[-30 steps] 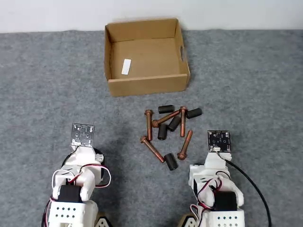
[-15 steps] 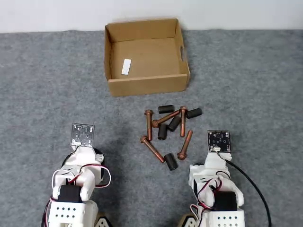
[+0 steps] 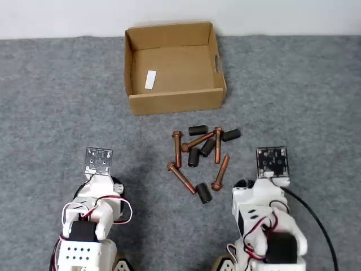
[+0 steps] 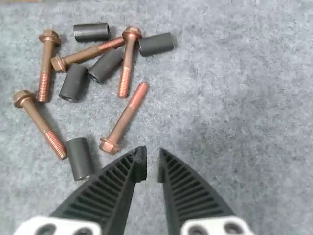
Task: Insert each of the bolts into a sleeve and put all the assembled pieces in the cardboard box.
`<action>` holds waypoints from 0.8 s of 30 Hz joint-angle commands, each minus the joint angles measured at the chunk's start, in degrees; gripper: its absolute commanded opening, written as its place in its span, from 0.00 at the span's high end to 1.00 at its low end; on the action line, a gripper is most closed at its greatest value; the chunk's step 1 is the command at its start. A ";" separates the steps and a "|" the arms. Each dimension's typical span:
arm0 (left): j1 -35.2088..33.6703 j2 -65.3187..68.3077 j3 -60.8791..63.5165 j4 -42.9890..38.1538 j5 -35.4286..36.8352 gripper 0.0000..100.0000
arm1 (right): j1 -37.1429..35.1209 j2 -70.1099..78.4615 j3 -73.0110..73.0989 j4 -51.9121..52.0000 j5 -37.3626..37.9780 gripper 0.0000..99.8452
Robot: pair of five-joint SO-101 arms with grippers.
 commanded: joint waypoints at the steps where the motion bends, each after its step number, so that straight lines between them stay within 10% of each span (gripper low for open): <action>1: -0.26 -0.53 -2.24 0.26 -0.18 0.99 | 0.66 11.12 -9.23 0.22 1.23 0.99; 24: -0.26 -0.53 -2.24 0.26 -0.18 0.99 | -5.93 66.42 -42.99 14.55 21.27 0.99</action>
